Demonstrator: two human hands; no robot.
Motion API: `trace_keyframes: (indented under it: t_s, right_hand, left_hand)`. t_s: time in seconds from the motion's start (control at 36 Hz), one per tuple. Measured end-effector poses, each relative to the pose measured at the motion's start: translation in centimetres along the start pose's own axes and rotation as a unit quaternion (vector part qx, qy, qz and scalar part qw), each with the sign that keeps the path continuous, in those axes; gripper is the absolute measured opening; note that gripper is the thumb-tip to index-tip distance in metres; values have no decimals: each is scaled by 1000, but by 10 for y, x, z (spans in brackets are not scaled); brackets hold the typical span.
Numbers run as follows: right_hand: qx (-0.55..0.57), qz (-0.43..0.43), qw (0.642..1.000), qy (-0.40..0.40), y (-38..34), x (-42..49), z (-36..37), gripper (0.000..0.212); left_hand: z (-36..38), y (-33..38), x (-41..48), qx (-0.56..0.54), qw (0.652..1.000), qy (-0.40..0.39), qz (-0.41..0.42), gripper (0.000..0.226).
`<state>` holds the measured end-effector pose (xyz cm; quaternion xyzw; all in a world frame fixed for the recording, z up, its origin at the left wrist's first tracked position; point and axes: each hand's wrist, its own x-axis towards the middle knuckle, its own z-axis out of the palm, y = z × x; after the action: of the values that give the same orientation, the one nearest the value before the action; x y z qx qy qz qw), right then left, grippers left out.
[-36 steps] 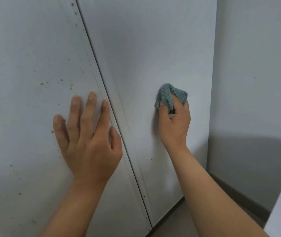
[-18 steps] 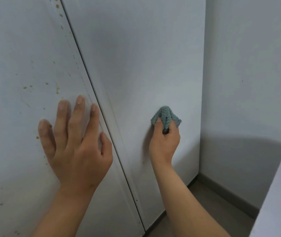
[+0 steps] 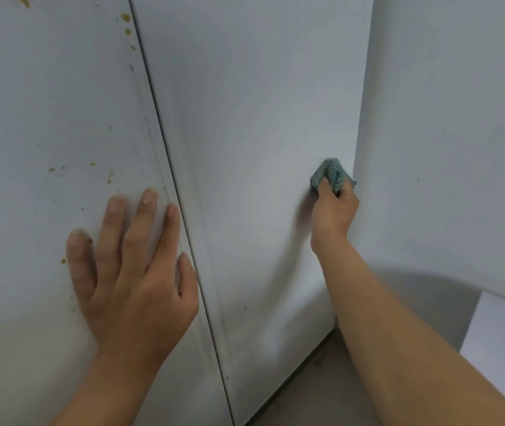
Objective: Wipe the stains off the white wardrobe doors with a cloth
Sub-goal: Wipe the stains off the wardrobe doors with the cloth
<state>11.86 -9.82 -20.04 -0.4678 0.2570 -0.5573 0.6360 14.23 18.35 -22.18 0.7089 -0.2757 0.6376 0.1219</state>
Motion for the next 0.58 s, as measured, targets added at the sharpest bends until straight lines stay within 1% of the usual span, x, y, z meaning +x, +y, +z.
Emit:
trace_keyframes:
  t_s: [0.06, 0.14, 0.19, 0.25, 0.28, 0.36, 0.44, 0.5, 0.53, 0.58]
  right_hand:
    - [-12, 39, 999, 29, 27, -6, -11, 23]
    - [-20, 125, 989, 75, 56, -16, -25, 14]
    - [5, 165, 984, 72, 55, -13, -28, 16]
    - [36, 167, 983, 69, 44, -8, -29, 24]
    - [46, 162, 984, 60, 37, -6, -28, 25]
    - [41, 139, 989, 25, 24, 1, -23, 17]
    - [12, 129, 992, 9, 36, 1, -27, 12]
    - [-25, 119, 993, 5, 53, -2, -38, 13]
    - [-54, 123, 991, 6, 60, -1, -47, 16]
    - [-107, 161, 981, 7, 67, 8, -65, 20]
  left_hand:
    - [0, 0, 0, -2, 1000, -2, -3, 54]
    - [0, 1, -1, 0, 1000, 0, -5, 53]
    - [0, 1, 1, -3, 1000, 3, -6, 53]
    - [0, 1, 1, -6, 1000, 2, -3, 53]
    - [-1, 1, -1, -7, 1000, 1, -4, 53]
    - [-1, 1, -1, -1, 1000, 3, -11, 53]
    - [0, 2, 0, -1, 1000, 6, -9, 53]
    - [0, 3, 0, 1, 1000, 7, -10, 52]
    - [-1, 4, 0, 0, 1000, 5, -12, 52]
    - [-2, 3, 0, -2, 1000, 3, -13, 51]
